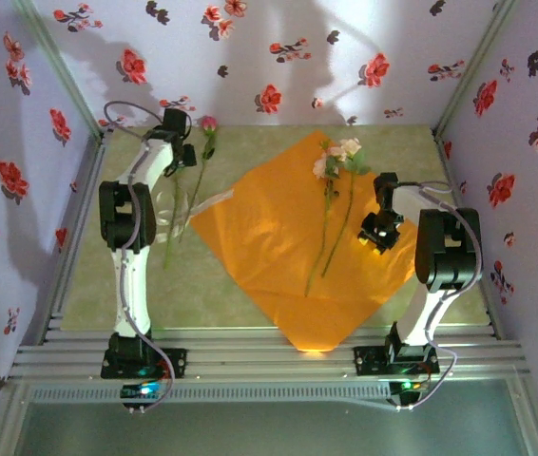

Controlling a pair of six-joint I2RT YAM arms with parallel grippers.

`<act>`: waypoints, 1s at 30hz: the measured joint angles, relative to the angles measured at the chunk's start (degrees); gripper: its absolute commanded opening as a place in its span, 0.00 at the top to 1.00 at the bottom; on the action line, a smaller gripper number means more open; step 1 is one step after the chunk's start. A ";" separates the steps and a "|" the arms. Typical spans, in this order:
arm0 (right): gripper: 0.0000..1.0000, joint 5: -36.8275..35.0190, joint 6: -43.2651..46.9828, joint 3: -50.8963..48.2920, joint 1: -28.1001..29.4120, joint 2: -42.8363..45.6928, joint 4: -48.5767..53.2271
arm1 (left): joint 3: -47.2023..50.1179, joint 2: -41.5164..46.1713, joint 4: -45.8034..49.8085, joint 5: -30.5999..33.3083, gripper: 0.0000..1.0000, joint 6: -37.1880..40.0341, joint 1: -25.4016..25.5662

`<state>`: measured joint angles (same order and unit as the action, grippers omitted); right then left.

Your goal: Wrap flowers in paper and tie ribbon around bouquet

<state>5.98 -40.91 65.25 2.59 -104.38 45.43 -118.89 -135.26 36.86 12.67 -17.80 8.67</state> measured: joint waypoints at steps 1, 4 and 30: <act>0.63 0.00 0.00 0.04 0.00 -0.02 0.11 | -1.20 -0.81 0.42 0.31 0.41 0.00 -0.07; 0.64 0.00 0.00 0.13 0.00 0.00 0.46 | -7.37 -5.18 2.29 0.92 0.43 -0.09 -0.42; 0.63 0.00 0.02 1.75 0.00 0.00 1.84 | -18.18 -11.28 11.02 4.44 1.00 -2.47 -0.83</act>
<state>5.98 -40.88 67.00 2.59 -104.38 47.27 -137.08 -146.54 47.88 17.10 -20.27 7.84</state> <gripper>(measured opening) 0.367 0.053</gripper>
